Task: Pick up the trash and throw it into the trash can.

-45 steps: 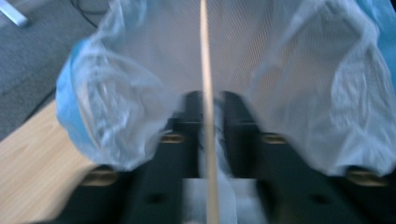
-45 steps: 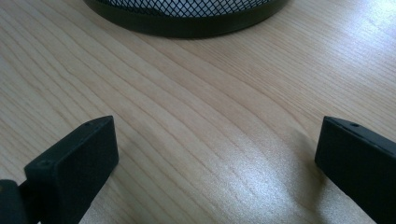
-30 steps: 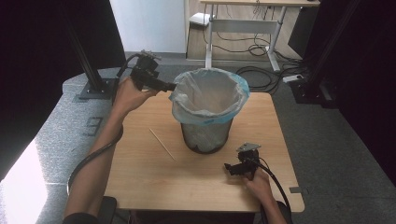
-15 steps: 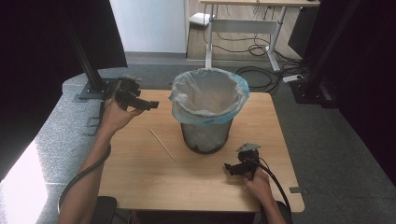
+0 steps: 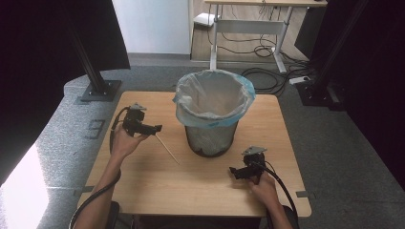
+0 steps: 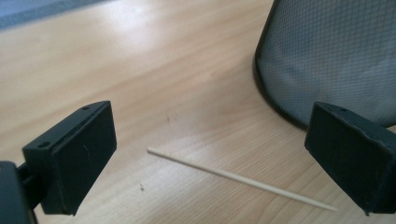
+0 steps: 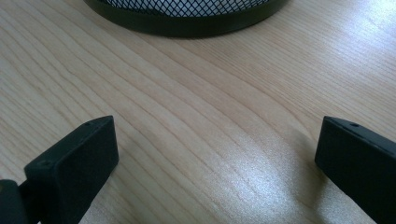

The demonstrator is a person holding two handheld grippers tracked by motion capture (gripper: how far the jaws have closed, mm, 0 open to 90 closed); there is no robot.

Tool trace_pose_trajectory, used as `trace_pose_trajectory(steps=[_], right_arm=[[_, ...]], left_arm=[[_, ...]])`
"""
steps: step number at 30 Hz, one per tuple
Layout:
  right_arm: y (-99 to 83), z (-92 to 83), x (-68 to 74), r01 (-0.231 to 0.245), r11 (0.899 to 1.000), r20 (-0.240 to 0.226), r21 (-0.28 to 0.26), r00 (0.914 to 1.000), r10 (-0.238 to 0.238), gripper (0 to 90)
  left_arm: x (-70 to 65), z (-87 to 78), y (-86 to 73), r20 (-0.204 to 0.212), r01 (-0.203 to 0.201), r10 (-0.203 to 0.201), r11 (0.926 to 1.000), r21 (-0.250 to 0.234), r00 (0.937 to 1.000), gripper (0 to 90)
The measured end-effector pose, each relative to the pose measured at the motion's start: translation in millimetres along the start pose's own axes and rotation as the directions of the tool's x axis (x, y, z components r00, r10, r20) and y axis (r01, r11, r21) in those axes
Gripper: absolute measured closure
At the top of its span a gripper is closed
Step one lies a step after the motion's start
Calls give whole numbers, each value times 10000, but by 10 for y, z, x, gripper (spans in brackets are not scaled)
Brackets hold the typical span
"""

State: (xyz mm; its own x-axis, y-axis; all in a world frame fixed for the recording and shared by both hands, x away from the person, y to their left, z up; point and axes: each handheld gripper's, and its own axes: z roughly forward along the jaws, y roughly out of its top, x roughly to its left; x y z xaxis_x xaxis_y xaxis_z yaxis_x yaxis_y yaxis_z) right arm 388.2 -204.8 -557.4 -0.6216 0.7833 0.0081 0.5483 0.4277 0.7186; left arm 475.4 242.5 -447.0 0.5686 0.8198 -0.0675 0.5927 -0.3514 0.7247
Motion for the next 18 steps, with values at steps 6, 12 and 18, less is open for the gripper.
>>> trace_pose_trajectory(steps=[6, 12, 18], right_arm=[[0, 0, 1, -9, 10000, 1, -7, 10000, 9, 0], [0, 0, 1, -8, 10000, 2, -7, 10000, 8, 0], [0, 1, 0, -7, 10000, -2, -10, 10000, 7, 0]], left_arm=[[-51, 278, -225, -136, 118, -114, 9995, 281, 9998, 29], [-123, 525, -382, -434, 105, -77, 9978, 649, 9990, 43], [-165, 721, -512, -576, 309, -256, 9953, 921, 9980, 62]])
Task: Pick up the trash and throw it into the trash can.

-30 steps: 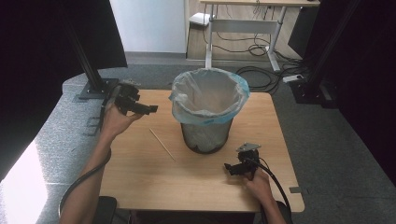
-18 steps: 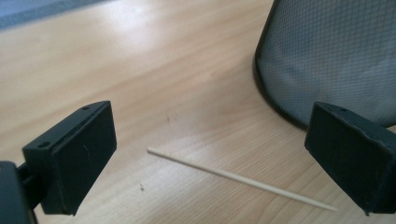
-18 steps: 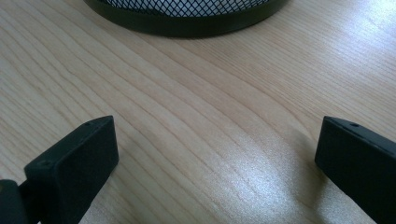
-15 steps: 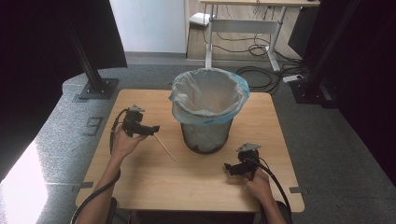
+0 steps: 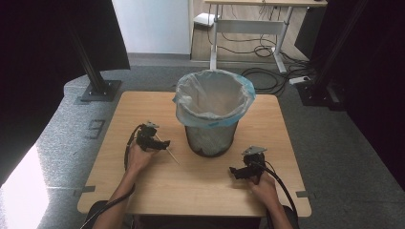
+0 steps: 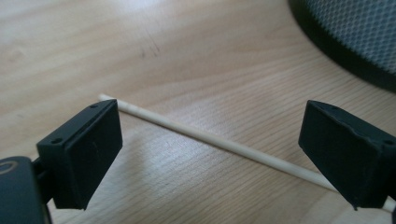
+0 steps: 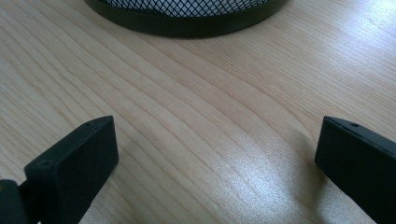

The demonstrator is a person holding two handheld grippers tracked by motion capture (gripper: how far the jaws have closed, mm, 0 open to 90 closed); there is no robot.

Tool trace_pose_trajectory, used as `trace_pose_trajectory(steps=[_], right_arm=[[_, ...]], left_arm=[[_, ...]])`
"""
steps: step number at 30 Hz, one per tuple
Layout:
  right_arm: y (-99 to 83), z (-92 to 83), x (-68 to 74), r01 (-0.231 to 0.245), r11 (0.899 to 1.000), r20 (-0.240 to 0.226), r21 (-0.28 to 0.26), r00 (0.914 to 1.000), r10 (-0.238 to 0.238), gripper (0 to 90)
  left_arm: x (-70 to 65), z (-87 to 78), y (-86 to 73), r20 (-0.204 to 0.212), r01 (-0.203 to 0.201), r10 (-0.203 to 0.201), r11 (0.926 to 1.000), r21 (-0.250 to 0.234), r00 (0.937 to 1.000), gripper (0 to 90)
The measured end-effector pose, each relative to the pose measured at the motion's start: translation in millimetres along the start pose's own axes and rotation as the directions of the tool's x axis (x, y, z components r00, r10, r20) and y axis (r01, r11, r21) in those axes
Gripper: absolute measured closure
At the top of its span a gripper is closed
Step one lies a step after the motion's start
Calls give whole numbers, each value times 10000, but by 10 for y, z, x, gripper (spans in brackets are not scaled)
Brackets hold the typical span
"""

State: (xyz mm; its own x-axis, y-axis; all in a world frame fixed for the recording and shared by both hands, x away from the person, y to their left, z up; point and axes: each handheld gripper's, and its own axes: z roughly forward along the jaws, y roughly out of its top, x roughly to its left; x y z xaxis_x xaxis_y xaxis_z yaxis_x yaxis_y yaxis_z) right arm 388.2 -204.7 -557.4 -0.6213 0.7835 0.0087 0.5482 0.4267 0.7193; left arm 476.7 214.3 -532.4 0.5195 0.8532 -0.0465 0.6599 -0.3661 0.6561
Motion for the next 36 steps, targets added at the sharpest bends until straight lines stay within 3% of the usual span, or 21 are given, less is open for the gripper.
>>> trace_pose_trajectory(steps=[4, 5, 7, 11, 13, 16, 21, 23, 27, 32, 36], right_arm=[[0, 0, 0, 3, 10000, 2, -1, 10000, -3, 0], [0, 0, 0, 4, 10000, 1, -2, 10000, -4, 0], [0, 0, 0, 5, 10000, 2, 0, 10000, -5, 0], [0, 0, 0, 4, 10000, 1, -1, 10000, -4, 0], [0, 0, 0, 0, 10000, -2, 3, 10000, 0, 0], [0, 0, 0, 4, 10000, 4, 7, 10000, -4, 0], [0, 0, 1, 3, 10000, 6, 4, 10000, -3, 0], [0, 0, 1, 6, 10000, 5, 6, 10000, -6, 0], [0, 0, 0, 11, 10000, 1, -3, 10000, -11, 0], [0, 0, 0, 4, 10000, 2, -1, 10000, -4, 0], [0, 0, 0, 5, 10000, 3, 4, 10000, -5, 0]], left_arm=[[-30, 77, -57, -175, -51, 53, 9999, 113, 9998, 115], [-42, 76, -72, -357, -210, 211, 9998, 29, 9991, 143], [-43, 53, -94, -312, -207, 202, 9997, -149, 9993, 194], [18, -19, -144, -145, -321, 316, 9988, -360, 9994, 473], [76, -51, -166, -149, -183, 177, 9990, -397, 9997, 625], [158, -84, -191, -43, 98, -100, 9991, -403, 9999, 774], [222, -112, -208, 139, 312, -307, 9989, -338, 9994, 838], [240, -118, -220, 243, 227, -218, 9991, -369, 9995, 858], [277, -131, -224, 559, 314, -298, 9991, -282, 9980, 860], [285, -156, -195, 658, 95, -95, 10000, 10, 9978, 861], [321, -209, -167, 852, 164, -163, 9999, -4, 9962, 861]])
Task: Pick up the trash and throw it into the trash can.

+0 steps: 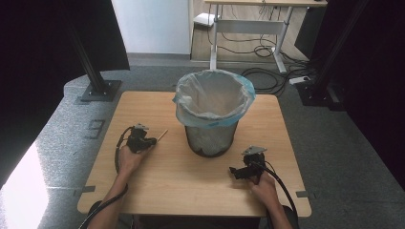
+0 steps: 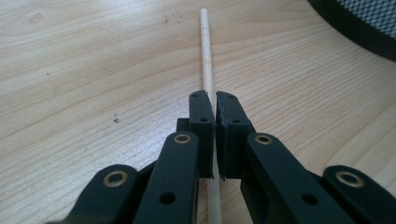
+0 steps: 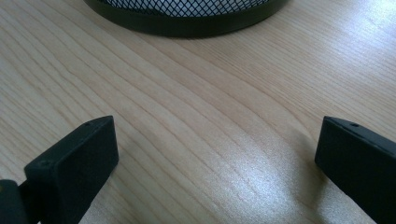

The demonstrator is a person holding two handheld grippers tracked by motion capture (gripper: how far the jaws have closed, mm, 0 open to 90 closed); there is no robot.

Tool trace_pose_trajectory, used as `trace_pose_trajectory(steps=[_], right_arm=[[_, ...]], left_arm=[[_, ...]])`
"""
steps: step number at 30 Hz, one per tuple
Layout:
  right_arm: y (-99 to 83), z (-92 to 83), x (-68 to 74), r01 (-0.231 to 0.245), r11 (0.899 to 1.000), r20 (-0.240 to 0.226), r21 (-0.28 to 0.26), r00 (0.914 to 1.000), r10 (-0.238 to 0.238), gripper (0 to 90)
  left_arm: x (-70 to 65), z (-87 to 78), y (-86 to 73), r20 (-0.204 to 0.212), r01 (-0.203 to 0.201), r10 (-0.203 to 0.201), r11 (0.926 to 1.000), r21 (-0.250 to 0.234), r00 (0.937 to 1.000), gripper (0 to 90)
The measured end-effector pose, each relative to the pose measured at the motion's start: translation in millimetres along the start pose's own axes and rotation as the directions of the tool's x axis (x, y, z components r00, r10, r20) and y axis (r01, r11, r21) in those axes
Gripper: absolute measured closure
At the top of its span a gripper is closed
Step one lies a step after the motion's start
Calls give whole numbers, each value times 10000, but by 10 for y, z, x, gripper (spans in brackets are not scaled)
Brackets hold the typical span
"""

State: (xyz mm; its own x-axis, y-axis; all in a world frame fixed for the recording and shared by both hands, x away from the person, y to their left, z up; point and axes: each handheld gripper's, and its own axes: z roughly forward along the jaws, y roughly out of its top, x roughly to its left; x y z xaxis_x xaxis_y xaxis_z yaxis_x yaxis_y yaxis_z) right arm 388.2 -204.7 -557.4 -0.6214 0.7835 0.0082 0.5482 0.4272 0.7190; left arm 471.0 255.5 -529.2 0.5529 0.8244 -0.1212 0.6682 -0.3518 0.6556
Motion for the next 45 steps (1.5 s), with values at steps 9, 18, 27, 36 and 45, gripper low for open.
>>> trace_pose_trajectory(steps=[9, 18, 27, 36, 45], right_arm=[[0, 0, 0, -1, 10000, -1, -3, 10000, 1, 0], [0, 0, 0, -1, 10000, -1, 5, 10000, 1, 0], [0, -2, -1, 7, 10000, -1, 18, 10000, -7, 0], [0, -1, -2, 28, 10000, 1, 7, 10000, -28, 0], [1, -1, 0, -3, 10000, -2, 0, 10000, 3, 0]], left_arm=[[72, -227, 159, 491, 36, -27, 9999, -164, 9988, 861], [108, -533, 453, 822, -117, 126, 9999, -114, 9965, 861], [82, -868, 798, 782, -473, 469, 9989, 27, 9958, 860], [13, -1214, 1175, 921, -784, 777, 9969, 40, 9927, 860], [-116, -1621, 1588, 969, -1087, 1092, 9940, -101, 9893, 860]])
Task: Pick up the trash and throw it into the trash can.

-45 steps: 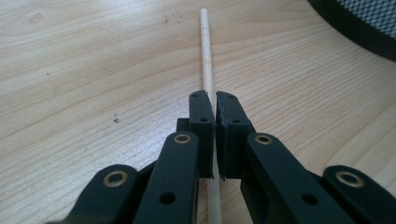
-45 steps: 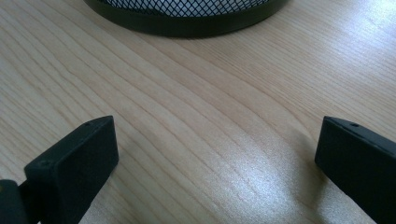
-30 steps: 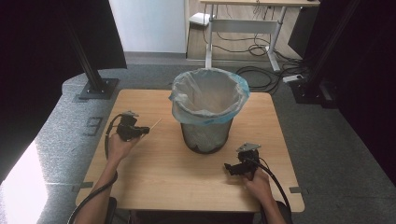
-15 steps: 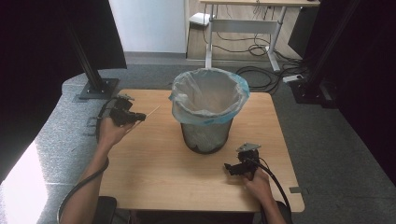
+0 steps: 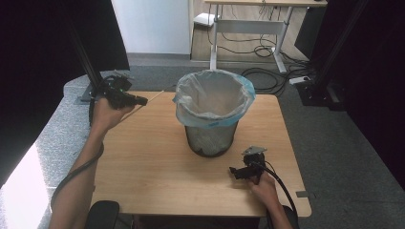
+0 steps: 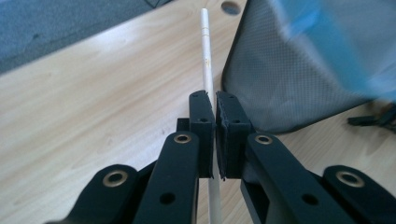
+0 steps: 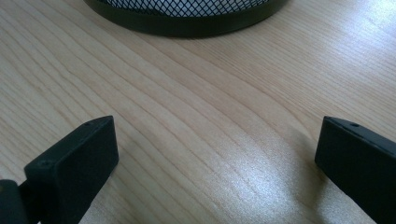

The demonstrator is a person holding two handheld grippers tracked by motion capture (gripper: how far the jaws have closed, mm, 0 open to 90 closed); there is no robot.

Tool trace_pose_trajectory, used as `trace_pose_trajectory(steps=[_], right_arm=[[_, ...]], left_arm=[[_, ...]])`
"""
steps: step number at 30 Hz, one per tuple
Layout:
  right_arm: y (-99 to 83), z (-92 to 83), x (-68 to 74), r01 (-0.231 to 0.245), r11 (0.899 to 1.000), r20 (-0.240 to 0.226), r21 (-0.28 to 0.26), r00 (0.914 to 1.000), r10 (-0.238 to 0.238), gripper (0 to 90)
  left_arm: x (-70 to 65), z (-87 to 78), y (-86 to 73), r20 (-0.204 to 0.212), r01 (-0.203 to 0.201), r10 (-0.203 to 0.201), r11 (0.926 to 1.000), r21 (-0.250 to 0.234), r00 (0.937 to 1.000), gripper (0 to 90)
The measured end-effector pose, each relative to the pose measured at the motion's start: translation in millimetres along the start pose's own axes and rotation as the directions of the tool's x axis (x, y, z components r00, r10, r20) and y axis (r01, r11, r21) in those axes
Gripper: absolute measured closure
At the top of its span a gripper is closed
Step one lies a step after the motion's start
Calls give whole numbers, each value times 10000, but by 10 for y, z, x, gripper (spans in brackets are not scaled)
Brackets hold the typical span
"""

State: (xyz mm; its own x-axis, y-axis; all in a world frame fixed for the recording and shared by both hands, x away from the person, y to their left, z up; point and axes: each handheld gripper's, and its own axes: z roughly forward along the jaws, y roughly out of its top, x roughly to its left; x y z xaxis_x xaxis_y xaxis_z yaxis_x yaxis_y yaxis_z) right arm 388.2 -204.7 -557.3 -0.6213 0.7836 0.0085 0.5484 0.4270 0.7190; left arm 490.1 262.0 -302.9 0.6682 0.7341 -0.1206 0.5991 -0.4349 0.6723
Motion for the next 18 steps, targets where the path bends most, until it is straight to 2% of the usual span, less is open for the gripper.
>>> trace_pose_trajectory(steps=[5, 9, 14, 18], right_arm=[[0, 0, -2, 27, 10000, -1, 6, 10000, -27, 0], [0, 0, -2, 27, 10000, -2, 6, 10000, -27, 0], [0, 0, -2, 33, 10000, 0, 5, 10000, -33, 0], [0, -1, -2, 29, 10000, -2, 9, 10000, -29, 0]], left_arm=[[-140, -193, 269, 46, -352, 353, 9992, -166, 9994, 860], [-284, -263, 475, 151, -698, 701, 9973, -235, 9974, 860], [-512, -234, 742, 433, -1186, 1200, 9924, -335, 9918, 860], [-712, -108, 945, 652, -1577, 1586, 9873, -178, 9852, 861]])
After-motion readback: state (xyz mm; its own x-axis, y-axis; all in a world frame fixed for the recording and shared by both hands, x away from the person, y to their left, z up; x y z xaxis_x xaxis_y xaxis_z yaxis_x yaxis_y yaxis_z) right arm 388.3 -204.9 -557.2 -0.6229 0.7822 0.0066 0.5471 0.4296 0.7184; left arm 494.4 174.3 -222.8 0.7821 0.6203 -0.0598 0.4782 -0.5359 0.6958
